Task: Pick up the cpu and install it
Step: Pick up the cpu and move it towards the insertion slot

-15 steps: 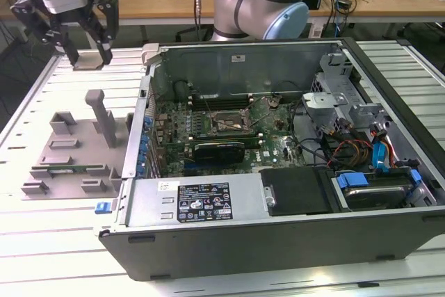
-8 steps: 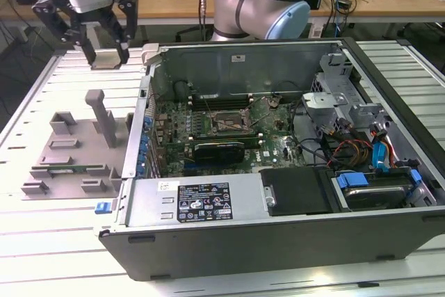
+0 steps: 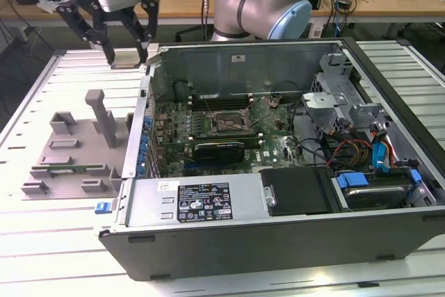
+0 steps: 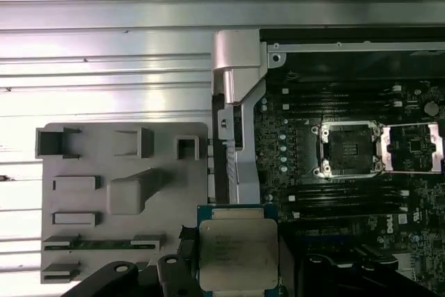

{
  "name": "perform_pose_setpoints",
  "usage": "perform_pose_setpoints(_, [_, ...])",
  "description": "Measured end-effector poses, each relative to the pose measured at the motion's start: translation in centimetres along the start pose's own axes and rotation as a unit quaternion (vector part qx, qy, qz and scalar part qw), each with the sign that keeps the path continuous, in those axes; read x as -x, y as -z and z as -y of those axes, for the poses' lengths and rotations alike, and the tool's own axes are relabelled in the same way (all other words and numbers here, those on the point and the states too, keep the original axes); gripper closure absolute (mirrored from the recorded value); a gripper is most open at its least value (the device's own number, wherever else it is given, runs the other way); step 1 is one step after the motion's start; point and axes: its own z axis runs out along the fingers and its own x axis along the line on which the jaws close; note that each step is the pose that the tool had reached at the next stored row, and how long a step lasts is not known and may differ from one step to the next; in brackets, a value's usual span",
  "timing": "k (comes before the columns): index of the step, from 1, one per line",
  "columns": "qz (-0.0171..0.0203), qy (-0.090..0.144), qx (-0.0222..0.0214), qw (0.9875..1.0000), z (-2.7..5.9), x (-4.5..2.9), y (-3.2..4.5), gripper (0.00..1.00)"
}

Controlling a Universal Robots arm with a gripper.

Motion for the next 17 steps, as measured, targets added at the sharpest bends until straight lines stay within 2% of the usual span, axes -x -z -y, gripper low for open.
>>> perform_pose_setpoints(1, [0.0000,0.000,0.0000,1.0000,-0.01,0.51,-0.02,0.45])
perform_pose_setpoints(3, [0.0000,0.000,0.0000,1.0000,-0.03,1.06,-0.04,0.45])
perform_pose_setpoints(6, [0.0000,0.000,0.0000,1.0000,-0.09,2.83,-0.11,0.45])
perform_pose_setpoints(10, [0.0000,0.000,0.0000,1.0000,-0.13,3.99,-0.15,0.45])
perform_pose_setpoints(13, [0.0001,0.000,0.0001,1.0000,-0.17,5.28,-0.21,0.45])
perform_pose_setpoints(17, [0.0001,0.000,0.0000,1.0000,-0.21,6.62,-0.26,0.45])
